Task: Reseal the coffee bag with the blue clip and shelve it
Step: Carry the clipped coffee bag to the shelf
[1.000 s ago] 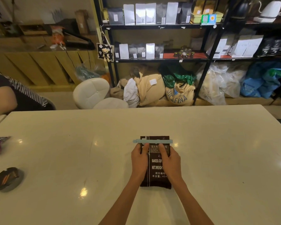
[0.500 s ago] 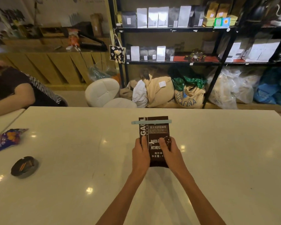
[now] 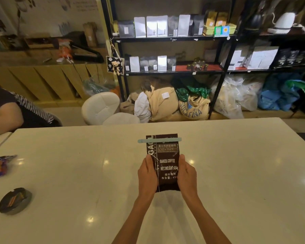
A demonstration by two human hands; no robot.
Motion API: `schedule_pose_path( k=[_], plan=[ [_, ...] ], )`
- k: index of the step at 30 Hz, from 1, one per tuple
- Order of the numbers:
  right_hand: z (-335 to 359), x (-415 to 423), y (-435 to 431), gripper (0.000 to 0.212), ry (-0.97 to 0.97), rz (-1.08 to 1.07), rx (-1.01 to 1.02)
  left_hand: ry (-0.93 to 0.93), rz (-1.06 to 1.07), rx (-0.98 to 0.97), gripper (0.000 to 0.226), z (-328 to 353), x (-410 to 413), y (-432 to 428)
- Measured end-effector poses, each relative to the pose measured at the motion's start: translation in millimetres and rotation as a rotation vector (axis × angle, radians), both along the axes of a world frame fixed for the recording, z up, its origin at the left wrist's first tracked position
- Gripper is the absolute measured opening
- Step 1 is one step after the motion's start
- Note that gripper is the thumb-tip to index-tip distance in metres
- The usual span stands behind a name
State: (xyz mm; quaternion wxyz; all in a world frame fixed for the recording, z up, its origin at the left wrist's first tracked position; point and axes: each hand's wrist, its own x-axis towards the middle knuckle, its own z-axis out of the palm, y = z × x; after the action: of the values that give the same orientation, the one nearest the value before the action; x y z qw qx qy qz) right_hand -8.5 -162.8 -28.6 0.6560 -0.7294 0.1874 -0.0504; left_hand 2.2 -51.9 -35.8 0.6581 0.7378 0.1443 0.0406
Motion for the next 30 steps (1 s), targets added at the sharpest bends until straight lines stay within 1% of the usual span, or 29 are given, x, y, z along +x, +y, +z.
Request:
schedule_pose_path(
  k=[2,4,5,7,10,13,15,18,21,23,25,27,30],
  plan=[
    [-0.5,-1.1,-1.5,0.047,0.053,0.037,0.058,-0.010,-0.046,0.052,0.044,1.8,8.5,4.8],
    [1.9,-3.0,-8.8,0.047,0.103,0.124,0.123,-0.011,-0.078,0.085,0.043,2.3,15.2,5.7],
    [3.3,-5.0,-13.9,0.042,0.118,0.174,0.140,-0.001,-0.098,0.087,0.042,2.2,16.9,4.1],
    [2.2,-9.1,-27.0,0.029,0.124,0.245,0.110,0.019,-0.140,0.079,0.040,1.9,17.8,-3.1],
    [1.5,-17.0,-49.1,0.042,0.100,0.261,0.023,0.046,-0.168,0.056,0.040,0.3,10.8,-21.7],
    [5.6,-29.8,-77.0,0.035,0.059,0.199,-0.068,0.051,-0.212,0.036,0.039,8.1,-2.5,-51.8],
    [8.2,-36.3,-94.2,0.037,0.045,0.150,-0.080,0.056,-0.239,0.020,0.041,13.9,-5.7,-70.3],
    [14.3,-62.7,-143.1,0.044,0.046,0.040,-0.038,0.035,-0.339,0.017,0.043,27.1,-23.3,-122.9],
    [17.3,-87.5,-190.6,0.045,0.071,-0.066,0.037,0.035,-0.448,0.013,0.040,30.7,-37.9,-175.3],
    [24.3,-102.6,-234.2,0.043,0.064,-0.109,0.121,0.049,-0.534,-0.021,0.037,33.9,-45.0,-221.0],
    [28.8,-116.0,-267.7,0.034,0.062,-0.149,0.197,0.092,-0.612,-0.079,0.035,33.4,-51.1,-256.1],
    [32.5,-130.2,-298.4,0.015,0.040,-0.178,0.240,0.143,-0.710,-0.160,0.031,32.7,-56.0,-285.8],
    [42.7,-146.8,-339.1,0.030,-0.007,-0.210,0.209,0.136,-0.872,-0.227,0.036,35.6,-54.3,-323.1]
  ],
)
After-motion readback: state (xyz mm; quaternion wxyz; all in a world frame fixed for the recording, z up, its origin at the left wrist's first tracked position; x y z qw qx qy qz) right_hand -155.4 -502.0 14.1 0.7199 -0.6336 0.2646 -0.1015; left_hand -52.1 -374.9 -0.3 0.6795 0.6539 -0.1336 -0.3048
